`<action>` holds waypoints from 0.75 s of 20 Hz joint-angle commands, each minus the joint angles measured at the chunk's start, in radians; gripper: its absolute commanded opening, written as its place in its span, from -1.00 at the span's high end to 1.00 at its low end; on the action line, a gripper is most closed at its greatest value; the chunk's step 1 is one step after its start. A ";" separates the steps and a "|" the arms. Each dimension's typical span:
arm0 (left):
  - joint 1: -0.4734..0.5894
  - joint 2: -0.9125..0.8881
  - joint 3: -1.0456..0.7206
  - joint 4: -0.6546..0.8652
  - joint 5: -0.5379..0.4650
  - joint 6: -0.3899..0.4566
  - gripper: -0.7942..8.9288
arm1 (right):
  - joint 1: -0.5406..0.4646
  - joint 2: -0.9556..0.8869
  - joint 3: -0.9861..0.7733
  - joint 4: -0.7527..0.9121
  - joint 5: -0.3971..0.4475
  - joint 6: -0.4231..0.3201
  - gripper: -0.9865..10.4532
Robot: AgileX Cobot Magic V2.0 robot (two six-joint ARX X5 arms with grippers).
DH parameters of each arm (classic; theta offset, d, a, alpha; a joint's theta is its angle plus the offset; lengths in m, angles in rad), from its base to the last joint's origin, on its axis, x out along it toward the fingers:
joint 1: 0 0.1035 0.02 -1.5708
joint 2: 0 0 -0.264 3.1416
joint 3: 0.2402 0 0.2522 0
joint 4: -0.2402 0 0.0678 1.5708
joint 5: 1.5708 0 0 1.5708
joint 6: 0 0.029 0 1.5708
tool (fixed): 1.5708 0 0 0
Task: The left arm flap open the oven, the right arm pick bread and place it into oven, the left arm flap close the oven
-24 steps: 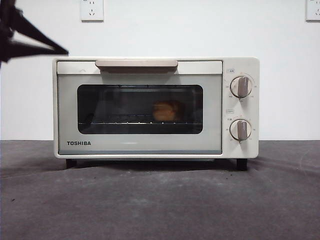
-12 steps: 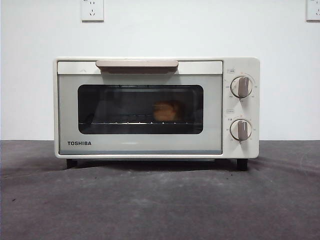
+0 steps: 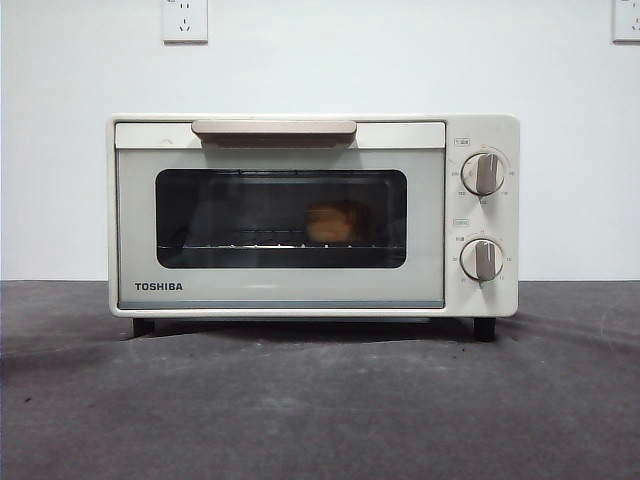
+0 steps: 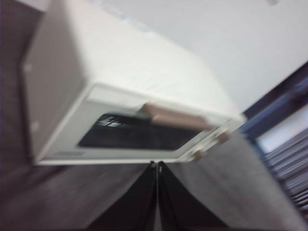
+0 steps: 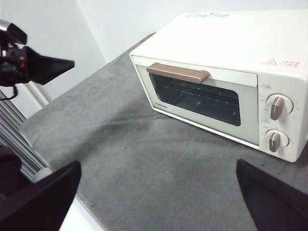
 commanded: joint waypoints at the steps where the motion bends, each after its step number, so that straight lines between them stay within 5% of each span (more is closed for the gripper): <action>1: 0.000 -0.060 0.014 -0.073 -0.005 0.146 0.82 | 0.008 0.004 0.018 0.016 0.013 -0.064 -0.05; 9: 0.000 -0.206 0.014 -0.238 -0.005 0.285 0.82 | 0.008 0.018 0.018 0.002 0.031 -0.115 0.00; 11: 0.000 -0.219 0.014 -0.259 -0.005 0.294 0.82 | 0.008 0.022 0.018 -0.007 0.031 -0.117 0.26; 13: 0.000 -0.223 0.014 -0.274 -0.005 0.288 0.82 | 0.008 0.024 0.018 -0.017 0.031 -0.117 0.81; 15: 0.000 -0.223 0.014 -0.275 -0.005 0.288 0.82 | 0.008 0.024 0.018 -0.020 0.034 -0.118 0.80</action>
